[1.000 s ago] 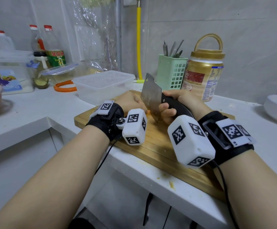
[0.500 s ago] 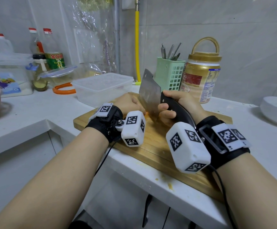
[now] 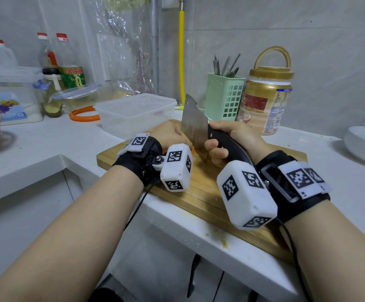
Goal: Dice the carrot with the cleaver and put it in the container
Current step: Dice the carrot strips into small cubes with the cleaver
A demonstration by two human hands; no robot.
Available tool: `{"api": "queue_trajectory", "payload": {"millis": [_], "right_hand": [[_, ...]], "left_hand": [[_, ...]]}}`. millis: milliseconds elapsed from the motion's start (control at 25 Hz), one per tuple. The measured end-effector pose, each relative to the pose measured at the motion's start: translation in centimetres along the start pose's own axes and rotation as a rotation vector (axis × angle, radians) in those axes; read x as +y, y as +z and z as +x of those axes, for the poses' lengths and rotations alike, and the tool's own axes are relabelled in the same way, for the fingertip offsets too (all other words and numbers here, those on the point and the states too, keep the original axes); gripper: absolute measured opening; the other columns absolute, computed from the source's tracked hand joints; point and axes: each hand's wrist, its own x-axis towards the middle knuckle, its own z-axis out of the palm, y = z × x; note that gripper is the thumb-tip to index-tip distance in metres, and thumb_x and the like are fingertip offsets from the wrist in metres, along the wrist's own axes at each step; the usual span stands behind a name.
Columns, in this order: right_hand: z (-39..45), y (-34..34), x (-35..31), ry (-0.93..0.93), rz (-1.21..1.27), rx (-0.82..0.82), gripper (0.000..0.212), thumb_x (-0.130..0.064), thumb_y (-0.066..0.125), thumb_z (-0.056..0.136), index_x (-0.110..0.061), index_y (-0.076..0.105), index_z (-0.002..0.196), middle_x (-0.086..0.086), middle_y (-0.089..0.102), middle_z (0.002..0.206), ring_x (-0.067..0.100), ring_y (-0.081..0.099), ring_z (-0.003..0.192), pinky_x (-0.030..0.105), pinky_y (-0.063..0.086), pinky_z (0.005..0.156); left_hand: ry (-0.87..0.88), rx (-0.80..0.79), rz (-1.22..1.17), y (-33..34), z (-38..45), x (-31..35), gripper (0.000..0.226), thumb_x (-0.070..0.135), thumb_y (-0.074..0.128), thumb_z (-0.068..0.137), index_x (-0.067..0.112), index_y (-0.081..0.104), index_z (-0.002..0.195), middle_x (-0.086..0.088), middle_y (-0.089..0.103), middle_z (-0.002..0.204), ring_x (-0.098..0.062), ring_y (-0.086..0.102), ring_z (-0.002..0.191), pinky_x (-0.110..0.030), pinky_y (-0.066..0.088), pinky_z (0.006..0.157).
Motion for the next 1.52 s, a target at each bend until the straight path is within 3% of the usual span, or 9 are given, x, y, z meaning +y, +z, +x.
{"api": "queue_trajectory", "payload": {"millis": [200, 360, 480, 680, 1000, 1160, 1320, 1520], "right_hand": [[0.3, -0.1, -0.3, 0.037, -0.034, -0.024, 0.019, -0.030, 0.041, 0.099, -0.012, 0.038, 0.098, 0.002, 0.043, 0.052, 0.012, 0.038, 0.030, 0.013, 0.031, 0.035], [0.0, -0.6, -0.5, 0.033, 0.044, -0.035, 0.023, -0.029, 0.038, 0.099, -0.011, 0.045, 0.086, 0.000, 0.042, 0.053, 0.010, 0.037, 0.030, 0.014, 0.028, 0.040], [-0.3, -1.2, -0.7, 0.021, 0.114, -0.045, 0.026, -0.029, 0.037, 0.100, -0.012, 0.042, 0.082, -0.001, 0.041, 0.055, 0.008, 0.038, 0.032, 0.013, 0.026, 0.042], [-0.3, -2.0, -0.6, -0.034, 0.165, -0.014, 0.026, -0.031, 0.037, 0.100, -0.012, 0.039, 0.082, -0.002, 0.041, 0.055, 0.008, 0.038, 0.031, 0.014, 0.027, 0.041], [-0.5, -2.0, -0.8, -0.156, 0.252, -0.013, 0.018, -0.030, 0.037, 0.100, -0.015, 0.043, 0.092, -0.002, 0.041, 0.054, 0.007, 0.036, 0.032, 0.015, 0.027, 0.040], [-0.6, -2.1, -0.9, -0.188, 0.259, 0.005, 0.017, -0.030, 0.037, 0.100, -0.015, 0.042, 0.096, -0.001, 0.042, 0.054, 0.008, 0.037, 0.030, 0.013, 0.030, 0.037], [-0.5, -2.5, -0.9, -0.221, 0.278, 0.022, 0.016, -0.029, 0.038, 0.100, -0.014, 0.043, 0.097, 0.000, 0.042, 0.054, 0.009, 0.037, 0.031, 0.012, 0.031, 0.037], [-0.9, -3.4, -1.5, -0.284, 0.324, 0.033, 0.024, -0.029, 0.037, 0.100, -0.013, 0.045, 0.083, -0.001, 0.042, 0.053, 0.008, 0.036, 0.032, 0.014, 0.029, 0.039]], "left_hand": [[-0.001, 0.014, -0.004, 0.1, 0.3, -0.2, 0.008, 0.013, 0.079, 0.072, 0.007, 0.076, 0.074, -0.015, 0.074, 0.091, -0.033, 0.068, 0.099, -0.050, 0.053, 0.092], [-0.015, 0.024, 0.017, 0.2, 0.4, 0.0, 0.008, 0.016, 0.081, 0.071, 0.013, 0.075, 0.067, -0.009, 0.075, 0.087, -0.024, 0.068, 0.088, -0.045, 0.054, 0.092], [-0.015, 0.011, 0.013, 0.2, 0.6, 0.1, 0.008, 0.014, 0.080, 0.075, 0.008, 0.074, 0.072, -0.014, 0.073, 0.089, -0.019, 0.064, 0.082, -0.040, 0.053, 0.089], [0.000, 0.002, 0.012, 0.2, 0.6, 0.0, 0.024, 0.014, 0.079, 0.077, -0.005, 0.073, 0.091, -0.015, 0.073, 0.101, -0.022, 0.066, 0.089, -0.039, 0.053, 0.089], [0.080, -0.022, -0.029, 0.5, 0.4, 0.0, 0.004, 0.014, 0.078, 0.079, 0.012, 0.076, 0.082, 0.005, 0.070, 0.074, 0.005, 0.055, 0.050, -0.017, 0.044, 0.056], [0.128, -0.063, -0.019, 0.6, 0.2, 0.4, 0.004, 0.016, 0.074, 0.084, 0.019, 0.075, 0.085, 0.018, 0.064, 0.059, 0.009, 0.052, 0.045, -0.008, 0.040, 0.049], [0.159, -0.075, -0.039, 0.7, 0.0, 0.7, 0.011, 0.014, 0.071, 0.086, 0.012, 0.075, 0.096, 0.005, 0.068, 0.081, 0.009, 0.052, 0.044, -0.006, 0.039, 0.047], [0.138, -0.011, -0.155, 0.9, -0.5, 1.6, 0.013, 0.009, 0.067, 0.089, 0.004, 0.073, 0.100, 0.010, 0.066, 0.081, 0.008, 0.054, 0.044, -0.007, 0.040, 0.046]]}}
